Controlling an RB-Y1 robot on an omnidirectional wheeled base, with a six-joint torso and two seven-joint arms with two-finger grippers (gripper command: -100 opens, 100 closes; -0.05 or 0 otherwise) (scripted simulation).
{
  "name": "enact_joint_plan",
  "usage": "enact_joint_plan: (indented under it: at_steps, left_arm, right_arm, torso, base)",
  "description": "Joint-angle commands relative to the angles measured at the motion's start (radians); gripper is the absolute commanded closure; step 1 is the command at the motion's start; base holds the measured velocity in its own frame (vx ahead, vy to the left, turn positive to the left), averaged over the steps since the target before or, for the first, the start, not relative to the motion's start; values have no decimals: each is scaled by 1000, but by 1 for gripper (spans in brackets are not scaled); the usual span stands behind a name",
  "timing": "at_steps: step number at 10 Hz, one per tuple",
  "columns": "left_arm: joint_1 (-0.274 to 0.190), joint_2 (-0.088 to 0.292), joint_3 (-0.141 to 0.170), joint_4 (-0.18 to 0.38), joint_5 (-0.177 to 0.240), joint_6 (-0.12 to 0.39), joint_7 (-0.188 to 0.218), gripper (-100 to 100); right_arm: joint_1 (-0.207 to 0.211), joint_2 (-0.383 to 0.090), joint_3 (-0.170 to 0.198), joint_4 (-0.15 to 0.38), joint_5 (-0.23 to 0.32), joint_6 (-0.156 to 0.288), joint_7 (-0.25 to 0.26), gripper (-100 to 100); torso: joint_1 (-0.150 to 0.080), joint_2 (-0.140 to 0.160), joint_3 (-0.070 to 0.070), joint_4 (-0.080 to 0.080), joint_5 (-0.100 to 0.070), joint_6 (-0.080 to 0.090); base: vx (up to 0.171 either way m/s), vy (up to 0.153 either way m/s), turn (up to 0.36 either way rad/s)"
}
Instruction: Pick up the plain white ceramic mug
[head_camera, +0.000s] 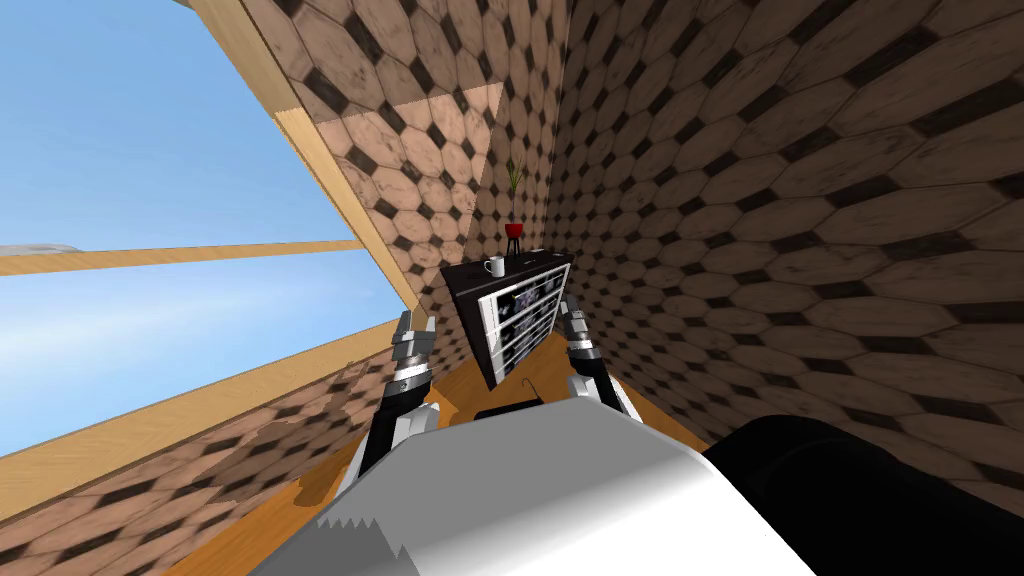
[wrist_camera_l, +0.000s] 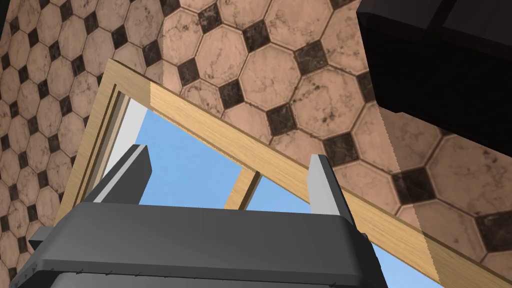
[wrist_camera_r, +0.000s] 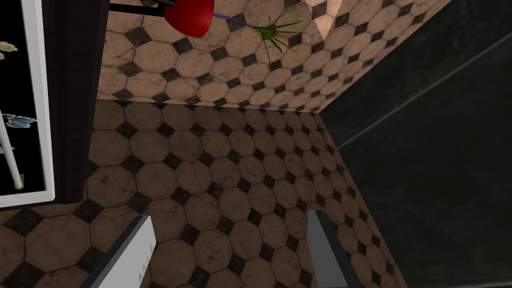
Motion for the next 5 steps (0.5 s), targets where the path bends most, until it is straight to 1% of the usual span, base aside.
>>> enact_joint_plan:
  at_steps: [1, 2, 3, 5]
  left_arm:
    - [0, 0, 0, 0, 0, 0, 0, 0]
    - [0, 0, 0, 0, 0, 0, 0, 0]
    - [0, 0, 0, 0, 0, 0, 0, 0]
    - [0, 0, 0, 0, 0, 0, 0, 0]
  right_arm:
    - [30, -30, -26, 16, 19, -11, -14, -100]
    - [50, -46, -44, 26, 32, -18, -23, -100]
    - [75, -63, -65, 38, 47, -26, -35, -100]
    - [135, -99, -113, 69, 85, -45, -62, -100]
  torso:
    - [0, 0, 0, 0, 0, 0]
    - [3, 2, 1, 0, 1, 0]
    - [8, 5, 3, 1, 2, 0]
    - [13, 6, 4, 1, 3, 0]
  base:
    - [-46, 63, 44]
    - [-76, 145, 42]
    - [-66, 185, 36]
    - [-103, 208, 51]
